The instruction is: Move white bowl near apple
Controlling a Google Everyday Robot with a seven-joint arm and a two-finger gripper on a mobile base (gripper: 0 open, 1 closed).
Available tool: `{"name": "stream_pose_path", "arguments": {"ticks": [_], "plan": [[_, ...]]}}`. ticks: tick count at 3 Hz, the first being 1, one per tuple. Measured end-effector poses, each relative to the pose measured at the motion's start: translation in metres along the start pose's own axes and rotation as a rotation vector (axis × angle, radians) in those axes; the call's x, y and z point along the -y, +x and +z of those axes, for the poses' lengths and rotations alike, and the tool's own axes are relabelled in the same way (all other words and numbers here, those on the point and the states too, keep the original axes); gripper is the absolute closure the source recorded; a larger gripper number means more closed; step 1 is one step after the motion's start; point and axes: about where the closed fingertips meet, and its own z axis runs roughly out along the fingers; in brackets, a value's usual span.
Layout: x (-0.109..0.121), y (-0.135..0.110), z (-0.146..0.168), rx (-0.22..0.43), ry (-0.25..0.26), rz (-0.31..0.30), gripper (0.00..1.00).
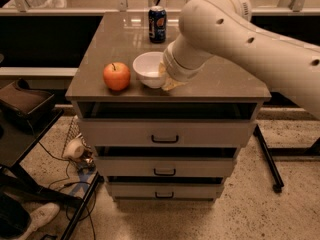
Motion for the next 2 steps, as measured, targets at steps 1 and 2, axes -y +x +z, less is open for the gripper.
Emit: {"name": "stream_pose_path", "arguments": {"ticks": [1,2], "plan": [[0.0002,-0.0007,0.0014,-0.002,-0.002,-0.001,0.85],[-0.0003,-0.0019,0.0028,0.000,-0.005,-0.003,0.53]]}}
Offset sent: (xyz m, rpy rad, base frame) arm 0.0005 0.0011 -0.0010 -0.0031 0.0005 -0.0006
